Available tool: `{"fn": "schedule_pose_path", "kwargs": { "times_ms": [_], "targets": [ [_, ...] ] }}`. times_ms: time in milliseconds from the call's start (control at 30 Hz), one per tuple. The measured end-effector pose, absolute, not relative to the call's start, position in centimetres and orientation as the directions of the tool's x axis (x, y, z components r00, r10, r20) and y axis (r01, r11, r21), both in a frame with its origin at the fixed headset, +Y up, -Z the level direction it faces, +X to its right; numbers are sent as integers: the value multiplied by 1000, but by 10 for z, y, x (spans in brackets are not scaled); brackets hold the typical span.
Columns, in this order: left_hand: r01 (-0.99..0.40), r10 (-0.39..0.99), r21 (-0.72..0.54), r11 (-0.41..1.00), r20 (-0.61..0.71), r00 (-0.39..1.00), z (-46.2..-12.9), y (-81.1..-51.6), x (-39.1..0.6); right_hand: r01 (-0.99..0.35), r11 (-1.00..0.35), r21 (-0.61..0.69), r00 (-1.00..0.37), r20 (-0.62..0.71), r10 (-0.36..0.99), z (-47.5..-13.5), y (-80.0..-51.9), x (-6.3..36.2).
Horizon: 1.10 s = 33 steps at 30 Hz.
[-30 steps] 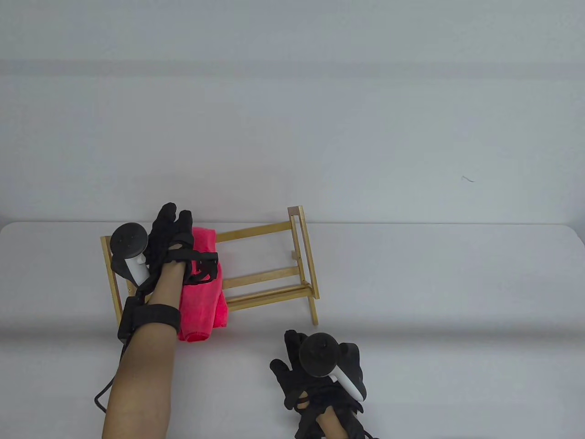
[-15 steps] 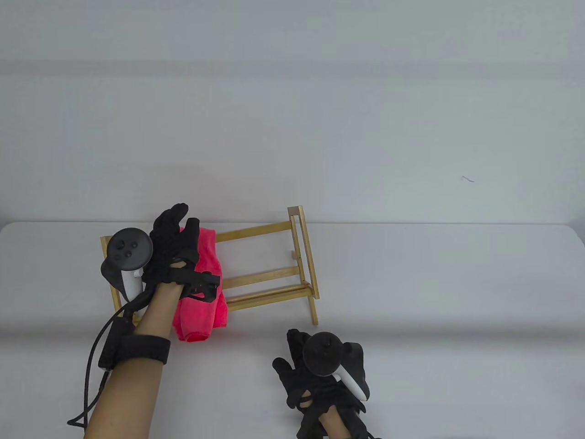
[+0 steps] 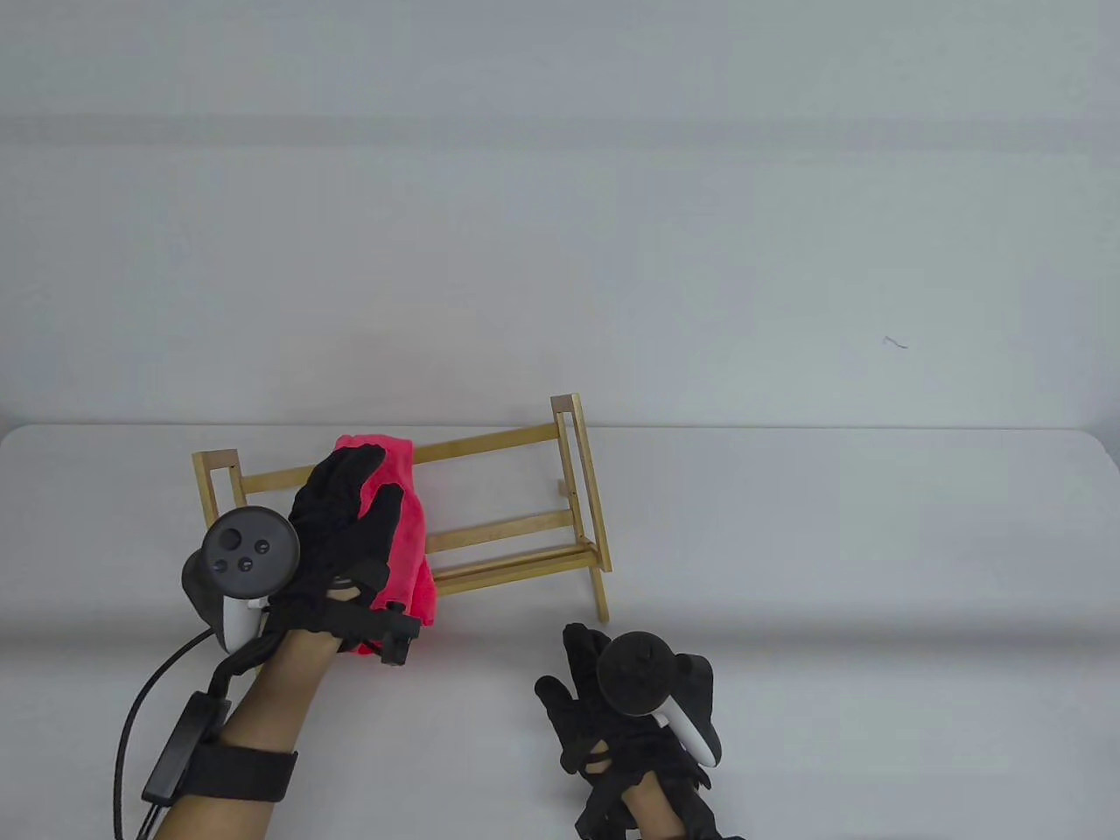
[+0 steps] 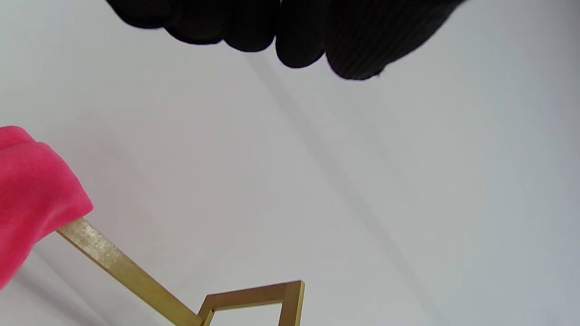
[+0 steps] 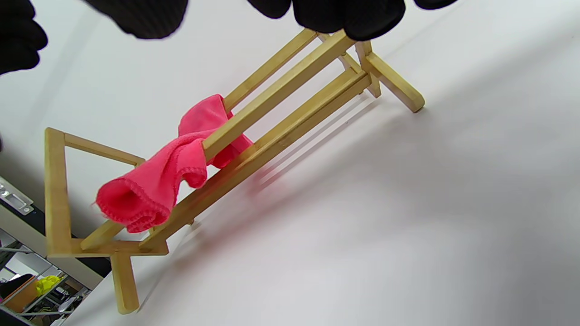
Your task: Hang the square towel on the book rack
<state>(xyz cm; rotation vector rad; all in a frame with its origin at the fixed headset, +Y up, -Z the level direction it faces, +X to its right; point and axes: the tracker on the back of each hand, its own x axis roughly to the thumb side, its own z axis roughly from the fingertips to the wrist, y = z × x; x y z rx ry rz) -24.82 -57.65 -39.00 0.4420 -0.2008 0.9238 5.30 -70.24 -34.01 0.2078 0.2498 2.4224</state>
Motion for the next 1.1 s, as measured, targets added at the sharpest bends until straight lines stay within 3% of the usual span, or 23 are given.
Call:
{"fn": "schedule_pose_path", "kwargs": {
  "times_ms": [600, 1100],
  "targets": [
    [-709, 600, 195, 677, 412, 686, -325, -642, -224, -624, -738, 257, -749, 71, 659, -341, -707, 54],
    [-609, 551, 49, 791, 375, 746, -311, -697, -225, -619, -743, 254, -756, 62, 652, -339, -715, 51]
  ]
}}
